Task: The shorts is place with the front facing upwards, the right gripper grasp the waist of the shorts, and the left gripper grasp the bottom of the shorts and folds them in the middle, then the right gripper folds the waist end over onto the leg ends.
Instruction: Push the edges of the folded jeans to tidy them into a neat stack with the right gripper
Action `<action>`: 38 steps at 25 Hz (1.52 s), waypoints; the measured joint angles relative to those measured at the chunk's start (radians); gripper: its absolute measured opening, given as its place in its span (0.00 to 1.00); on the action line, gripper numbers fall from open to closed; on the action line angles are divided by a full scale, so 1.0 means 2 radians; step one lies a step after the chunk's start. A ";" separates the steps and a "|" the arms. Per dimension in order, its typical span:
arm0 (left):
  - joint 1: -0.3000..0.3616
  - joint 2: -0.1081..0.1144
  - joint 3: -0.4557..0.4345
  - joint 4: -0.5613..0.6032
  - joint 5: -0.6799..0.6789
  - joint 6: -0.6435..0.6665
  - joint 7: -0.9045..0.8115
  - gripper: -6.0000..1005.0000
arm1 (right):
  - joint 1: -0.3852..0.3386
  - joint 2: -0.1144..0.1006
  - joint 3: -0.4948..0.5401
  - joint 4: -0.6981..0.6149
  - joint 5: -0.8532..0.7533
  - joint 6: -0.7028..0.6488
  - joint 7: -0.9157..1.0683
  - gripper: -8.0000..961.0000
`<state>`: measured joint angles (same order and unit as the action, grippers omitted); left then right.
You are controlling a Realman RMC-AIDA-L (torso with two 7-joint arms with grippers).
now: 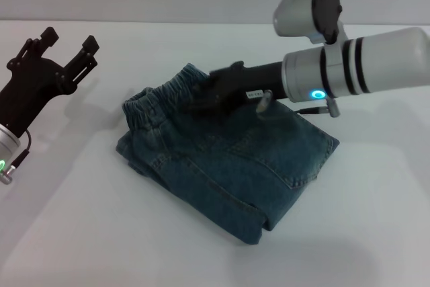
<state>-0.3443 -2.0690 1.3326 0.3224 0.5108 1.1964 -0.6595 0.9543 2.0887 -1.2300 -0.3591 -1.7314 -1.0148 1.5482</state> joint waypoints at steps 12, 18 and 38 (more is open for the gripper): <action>0.000 -0.001 -0.003 -0.011 0.000 0.001 0.000 0.83 | 0.009 0.001 -0.052 0.021 0.070 0.093 -0.008 0.53; 0.000 -0.001 -0.004 -0.012 0.000 0.001 0.000 0.83 | 0.010 0.001 -0.086 0.022 0.094 0.126 -0.005 0.53; 0.003 0.003 -0.004 -0.010 -0.070 0.030 0.013 0.83 | -0.113 -0.009 -0.087 -0.142 0.100 -0.018 0.018 0.53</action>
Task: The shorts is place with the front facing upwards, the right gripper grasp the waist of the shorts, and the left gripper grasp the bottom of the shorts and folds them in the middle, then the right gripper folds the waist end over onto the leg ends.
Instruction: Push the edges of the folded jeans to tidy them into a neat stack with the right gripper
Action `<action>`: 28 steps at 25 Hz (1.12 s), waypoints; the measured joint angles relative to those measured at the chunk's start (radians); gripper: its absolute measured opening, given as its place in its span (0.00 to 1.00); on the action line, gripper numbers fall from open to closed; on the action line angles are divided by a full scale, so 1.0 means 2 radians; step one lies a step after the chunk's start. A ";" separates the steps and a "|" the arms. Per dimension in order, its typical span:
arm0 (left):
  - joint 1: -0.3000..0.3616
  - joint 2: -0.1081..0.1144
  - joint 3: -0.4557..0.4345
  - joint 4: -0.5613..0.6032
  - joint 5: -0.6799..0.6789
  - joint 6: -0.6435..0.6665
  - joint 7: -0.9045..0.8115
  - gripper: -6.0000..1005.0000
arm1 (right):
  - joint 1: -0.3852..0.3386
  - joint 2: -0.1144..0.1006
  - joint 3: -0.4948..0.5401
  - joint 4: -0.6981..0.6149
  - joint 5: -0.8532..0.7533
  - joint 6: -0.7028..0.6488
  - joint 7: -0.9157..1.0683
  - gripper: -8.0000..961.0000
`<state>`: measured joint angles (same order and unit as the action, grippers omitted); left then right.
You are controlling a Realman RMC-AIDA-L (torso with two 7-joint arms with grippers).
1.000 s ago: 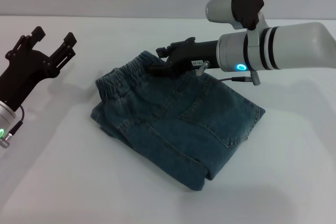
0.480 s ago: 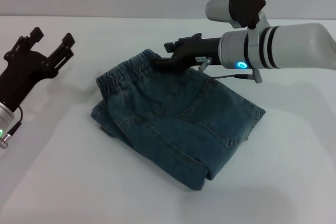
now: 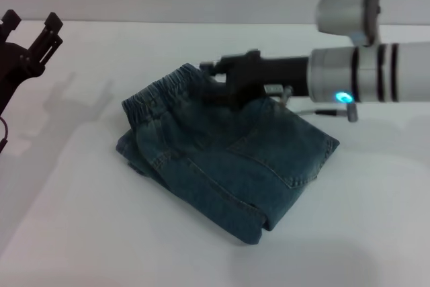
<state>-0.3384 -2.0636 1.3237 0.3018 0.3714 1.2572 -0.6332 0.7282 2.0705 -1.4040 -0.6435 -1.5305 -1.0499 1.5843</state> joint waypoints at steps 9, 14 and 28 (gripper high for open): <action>-0.002 -0.001 0.000 -0.003 -0.007 0.001 0.008 0.83 | -0.006 -0.024 0.007 -0.026 -0.073 -0.186 0.102 0.53; -0.003 -0.001 0.000 -0.003 -0.007 0.001 0.008 0.83 | -0.001 -0.028 0.031 -0.026 -0.121 -0.279 0.111 0.53; -0.002 -0.002 0.005 -0.008 -0.007 0.003 0.006 0.83 | 0.007 -0.021 0.046 -0.026 -0.252 -0.334 0.153 0.53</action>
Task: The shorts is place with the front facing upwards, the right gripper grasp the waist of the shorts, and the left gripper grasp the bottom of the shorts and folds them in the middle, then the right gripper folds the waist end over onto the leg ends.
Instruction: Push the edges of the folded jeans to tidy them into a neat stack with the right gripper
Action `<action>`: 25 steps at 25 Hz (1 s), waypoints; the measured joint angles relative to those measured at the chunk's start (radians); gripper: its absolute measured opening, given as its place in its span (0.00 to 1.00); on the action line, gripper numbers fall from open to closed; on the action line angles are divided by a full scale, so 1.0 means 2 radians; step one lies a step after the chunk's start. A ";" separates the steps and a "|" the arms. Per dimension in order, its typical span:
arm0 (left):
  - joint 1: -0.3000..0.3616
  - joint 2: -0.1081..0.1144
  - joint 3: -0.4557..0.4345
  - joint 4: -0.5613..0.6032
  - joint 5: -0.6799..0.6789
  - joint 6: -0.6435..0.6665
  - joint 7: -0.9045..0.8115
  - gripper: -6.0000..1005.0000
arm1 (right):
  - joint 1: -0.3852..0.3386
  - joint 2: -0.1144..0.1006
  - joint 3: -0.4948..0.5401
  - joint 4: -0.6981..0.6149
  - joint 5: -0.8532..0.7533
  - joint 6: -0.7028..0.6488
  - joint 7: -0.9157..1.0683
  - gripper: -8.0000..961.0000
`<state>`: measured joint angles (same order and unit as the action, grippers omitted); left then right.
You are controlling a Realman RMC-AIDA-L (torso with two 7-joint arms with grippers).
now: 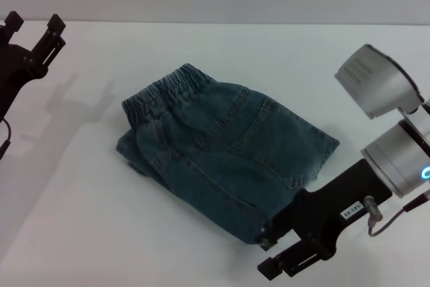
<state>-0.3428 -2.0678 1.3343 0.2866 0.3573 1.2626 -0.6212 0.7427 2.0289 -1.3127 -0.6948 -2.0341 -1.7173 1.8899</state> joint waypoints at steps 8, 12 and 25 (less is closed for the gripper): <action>0.000 -0.001 0.000 -0.006 0.000 0.000 -0.001 0.83 | -0.002 0.003 0.000 0.003 -0.044 0.027 0.020 0.53; -0.001 -0.001 0.000 -0.011 0.000 0.001 0.000 0.83 | -0.003 0.006 0.000 0.004 -0.052 0.042 0.023 0.53; -0.004 -0.001 0.001 -0.020 0.000 0.000 0.001 0.83 | -0.011 0.009 0.026 0.004 -0.054 0.105 0.020 0.53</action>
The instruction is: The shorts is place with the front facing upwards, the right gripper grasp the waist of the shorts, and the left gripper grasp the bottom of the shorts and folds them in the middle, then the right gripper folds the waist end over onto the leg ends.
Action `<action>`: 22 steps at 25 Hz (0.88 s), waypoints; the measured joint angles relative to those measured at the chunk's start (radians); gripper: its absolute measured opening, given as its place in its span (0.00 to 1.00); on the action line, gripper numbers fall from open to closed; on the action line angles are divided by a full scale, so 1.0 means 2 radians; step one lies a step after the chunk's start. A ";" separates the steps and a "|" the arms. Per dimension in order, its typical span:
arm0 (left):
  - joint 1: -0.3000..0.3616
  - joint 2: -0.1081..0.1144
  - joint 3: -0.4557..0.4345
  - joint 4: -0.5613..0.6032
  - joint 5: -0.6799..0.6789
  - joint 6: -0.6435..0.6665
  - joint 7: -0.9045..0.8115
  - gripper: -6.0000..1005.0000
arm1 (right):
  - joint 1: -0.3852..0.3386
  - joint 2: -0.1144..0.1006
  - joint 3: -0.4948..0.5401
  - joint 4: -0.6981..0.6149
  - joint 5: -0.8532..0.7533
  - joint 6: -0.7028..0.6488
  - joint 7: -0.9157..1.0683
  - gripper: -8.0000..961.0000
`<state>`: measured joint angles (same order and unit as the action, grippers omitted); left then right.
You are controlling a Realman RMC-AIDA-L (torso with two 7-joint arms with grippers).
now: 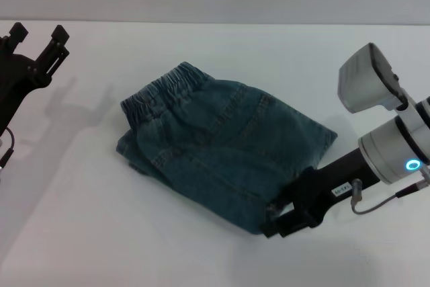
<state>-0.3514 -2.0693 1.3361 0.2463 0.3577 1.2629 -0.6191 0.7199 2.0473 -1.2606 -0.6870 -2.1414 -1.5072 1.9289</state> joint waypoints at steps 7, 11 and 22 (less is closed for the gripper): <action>0.000 0.000 0.000 0.000 0.001 -0.001 0.000 0.83 | -0.017 -0.002 0.050 -0.003 0.000 0.046 -0.006 0.53; 0.000 0.001 0.000 0.000 0.001 -0.003 0.000 0.83 | -0.032 -0.003 0.103 -0.007 0.002 0.072 -0.020 0.53; -0.001 0.002 -0.002 0.000 0.000 -0.004 0.001 0.83 | -0.060 -0.001 0.225 -0.016 0.009 0.074 -0.083 0.53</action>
<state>-0.3528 -2.0648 1.3316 0.2470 0.3575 1.2550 -0.6181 0.5993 2.0448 -0.8101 -0.7187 -2.1240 -1.3585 1.7622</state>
